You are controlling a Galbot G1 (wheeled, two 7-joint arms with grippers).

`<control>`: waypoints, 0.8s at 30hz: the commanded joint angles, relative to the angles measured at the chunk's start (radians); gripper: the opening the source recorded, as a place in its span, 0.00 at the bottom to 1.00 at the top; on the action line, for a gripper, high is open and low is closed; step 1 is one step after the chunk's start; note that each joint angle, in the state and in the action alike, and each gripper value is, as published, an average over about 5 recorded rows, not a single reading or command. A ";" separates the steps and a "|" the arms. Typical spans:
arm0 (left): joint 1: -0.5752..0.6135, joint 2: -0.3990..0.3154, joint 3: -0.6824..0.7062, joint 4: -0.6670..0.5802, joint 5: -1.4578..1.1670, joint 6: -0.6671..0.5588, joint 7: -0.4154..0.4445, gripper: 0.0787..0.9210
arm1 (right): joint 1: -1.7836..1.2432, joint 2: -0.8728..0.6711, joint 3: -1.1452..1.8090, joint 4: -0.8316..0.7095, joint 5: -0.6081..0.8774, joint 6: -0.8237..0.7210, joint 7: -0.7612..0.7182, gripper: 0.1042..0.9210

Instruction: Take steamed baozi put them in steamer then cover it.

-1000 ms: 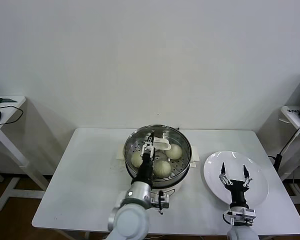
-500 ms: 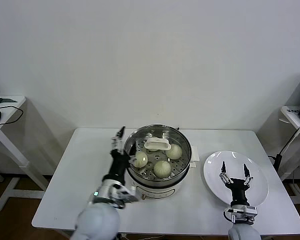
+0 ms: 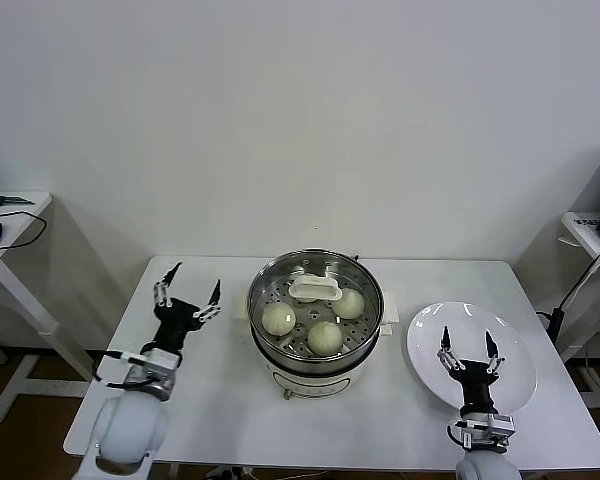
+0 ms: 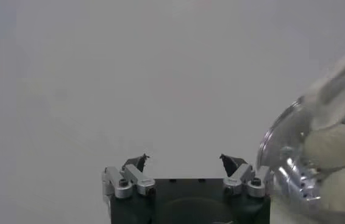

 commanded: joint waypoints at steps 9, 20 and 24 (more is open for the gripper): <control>0.039 -0.002 -0.161 0.167 -0.298 -0.196 0.004 0.88 | -0.026 0.000 0.014 0.017 0.015 -0.007 0.000 0.88; 0.042 0.010 -0.139 0.170 -0.292 -0.185 0.015 0.88 | -0.025 -0.009 0.015 0.028 0.017 -0.019 0.002 0.88; 0.039 0.013 -0.131 0.174 -0.288 -0.185 0.018 0.88 | -0.027 -0.013 0.015 0.033 0.018 -0.023 0.002 0.88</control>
